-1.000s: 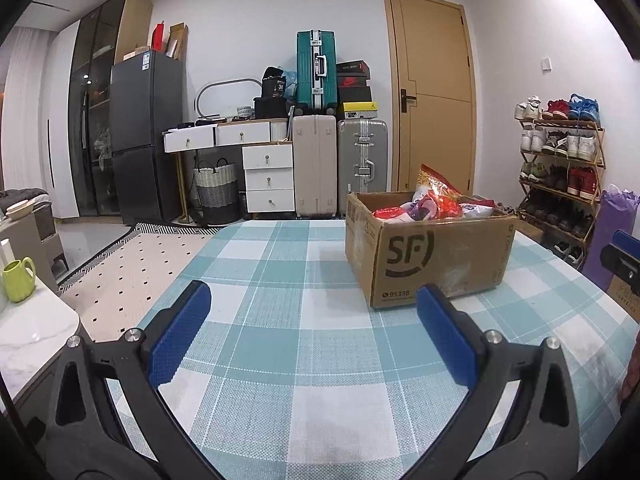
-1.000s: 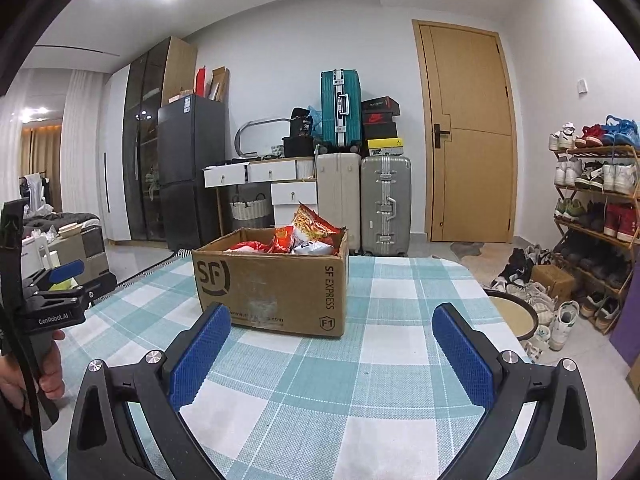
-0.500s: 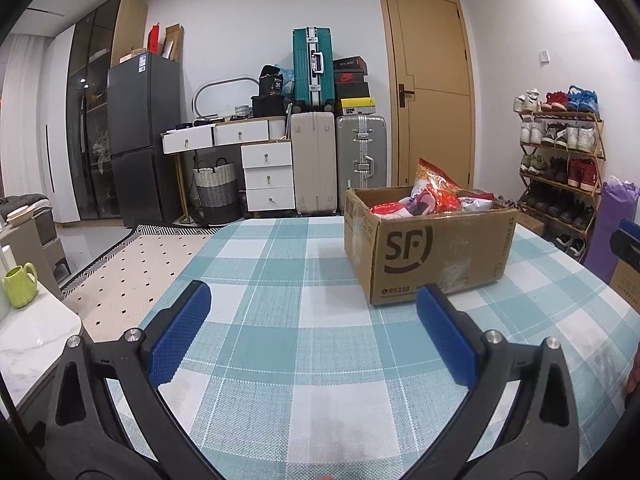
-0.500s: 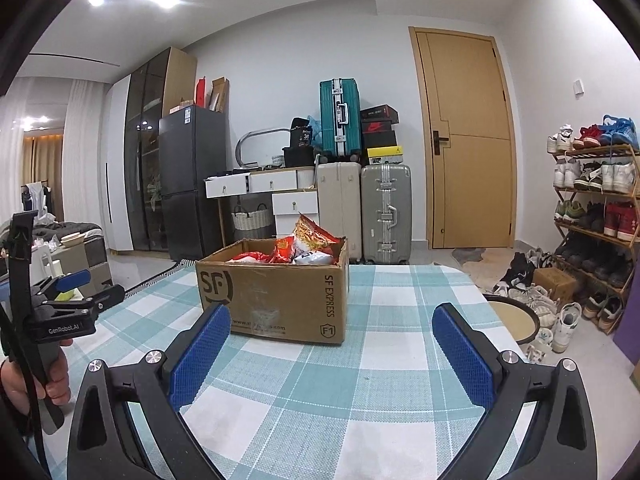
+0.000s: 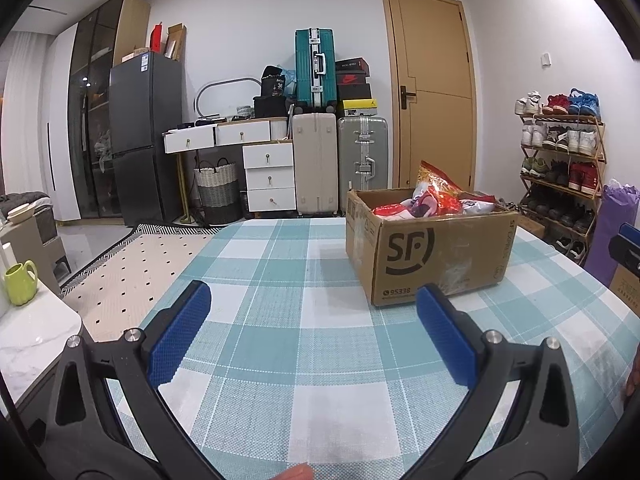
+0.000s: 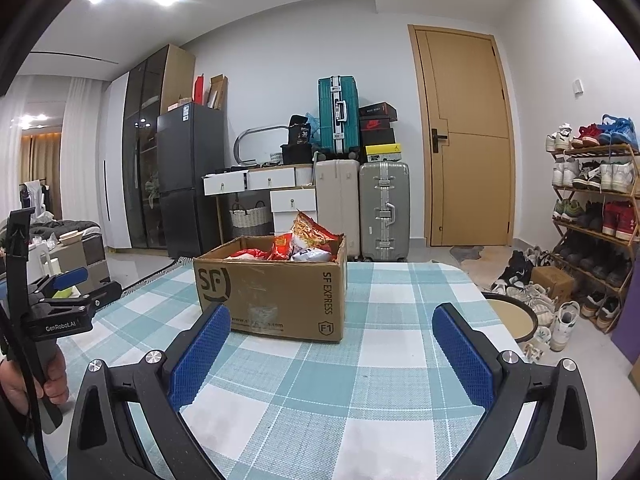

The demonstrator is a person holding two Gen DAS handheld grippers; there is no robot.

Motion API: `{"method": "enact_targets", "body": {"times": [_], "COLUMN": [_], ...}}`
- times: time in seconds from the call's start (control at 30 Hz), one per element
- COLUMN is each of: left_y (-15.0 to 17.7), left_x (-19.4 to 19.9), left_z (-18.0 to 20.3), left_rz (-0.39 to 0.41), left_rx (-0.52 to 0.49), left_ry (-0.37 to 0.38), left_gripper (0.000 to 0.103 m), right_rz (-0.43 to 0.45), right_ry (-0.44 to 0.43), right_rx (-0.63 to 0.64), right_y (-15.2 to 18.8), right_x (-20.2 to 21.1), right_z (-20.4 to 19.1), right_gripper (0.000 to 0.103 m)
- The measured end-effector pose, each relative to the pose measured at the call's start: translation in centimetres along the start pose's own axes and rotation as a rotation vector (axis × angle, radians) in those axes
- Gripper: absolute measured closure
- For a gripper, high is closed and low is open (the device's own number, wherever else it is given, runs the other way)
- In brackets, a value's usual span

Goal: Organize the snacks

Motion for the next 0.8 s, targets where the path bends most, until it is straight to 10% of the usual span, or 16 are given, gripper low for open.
{"method": "enact_targets", "body": {"times": [0.8], "left_y": [0.09], "left_x": [-0.49], "left_z": [-0.14], "left_rz": [-0.004], "left_rx": [-0.008], "left_ry": [-0.007], "left_gripper": [0.000], "right_rz": [-0.036], "right_ry": [-0.002], "right_rx": [0.010], "right_y": [0.14], "right_x": [-0.38], "right_z": [-0.27], "right_gripper": [0.000]}}
Point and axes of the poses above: each gripper's, at about its wrist camera, not at the fingertips, and x roughly against the way its jaws point, z to its right, y to its underside, the point moved 2 cm from there along -x, roughly the way its jaws point, and after that the axes turned 14 degrees about x, right-handed, at the moved point
